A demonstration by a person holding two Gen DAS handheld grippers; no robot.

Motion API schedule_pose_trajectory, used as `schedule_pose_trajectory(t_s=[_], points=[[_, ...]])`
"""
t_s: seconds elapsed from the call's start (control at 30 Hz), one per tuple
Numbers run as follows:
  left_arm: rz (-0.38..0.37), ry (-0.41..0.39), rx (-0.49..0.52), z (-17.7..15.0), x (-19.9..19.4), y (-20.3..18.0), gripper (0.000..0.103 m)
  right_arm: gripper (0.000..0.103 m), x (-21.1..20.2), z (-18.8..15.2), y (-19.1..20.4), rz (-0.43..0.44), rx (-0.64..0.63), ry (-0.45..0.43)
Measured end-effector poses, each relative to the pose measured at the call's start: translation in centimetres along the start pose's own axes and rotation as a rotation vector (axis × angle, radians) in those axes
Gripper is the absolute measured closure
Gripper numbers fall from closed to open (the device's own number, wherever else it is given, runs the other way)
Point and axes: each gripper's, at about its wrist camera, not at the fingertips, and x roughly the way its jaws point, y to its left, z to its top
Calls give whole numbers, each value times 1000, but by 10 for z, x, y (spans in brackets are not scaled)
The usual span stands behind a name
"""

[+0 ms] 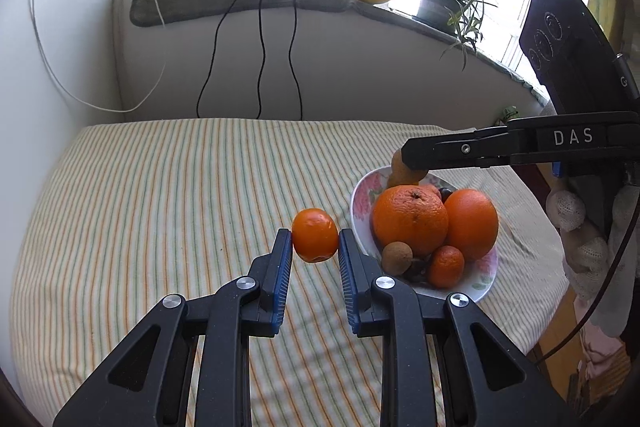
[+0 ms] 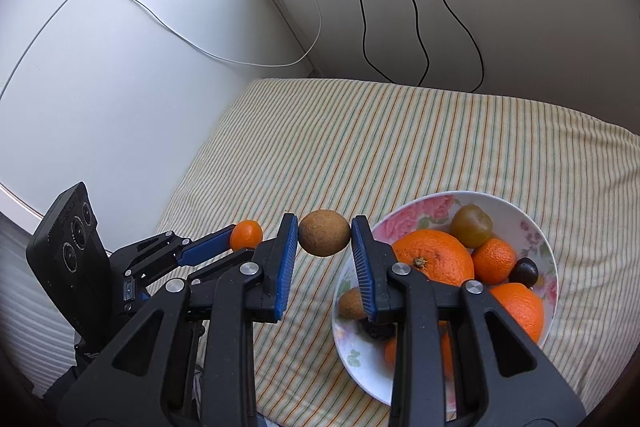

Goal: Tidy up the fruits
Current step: 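Carry the tangerine and brown kiwi onto the plate and open both grippers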

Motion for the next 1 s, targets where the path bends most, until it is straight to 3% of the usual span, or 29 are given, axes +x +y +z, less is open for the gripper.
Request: schedule_pose_trajectory(t_s=[1.0], points=[[-119,7,35,6,16,-52,81,74,-87,-62,-80,-125,128,-181]])
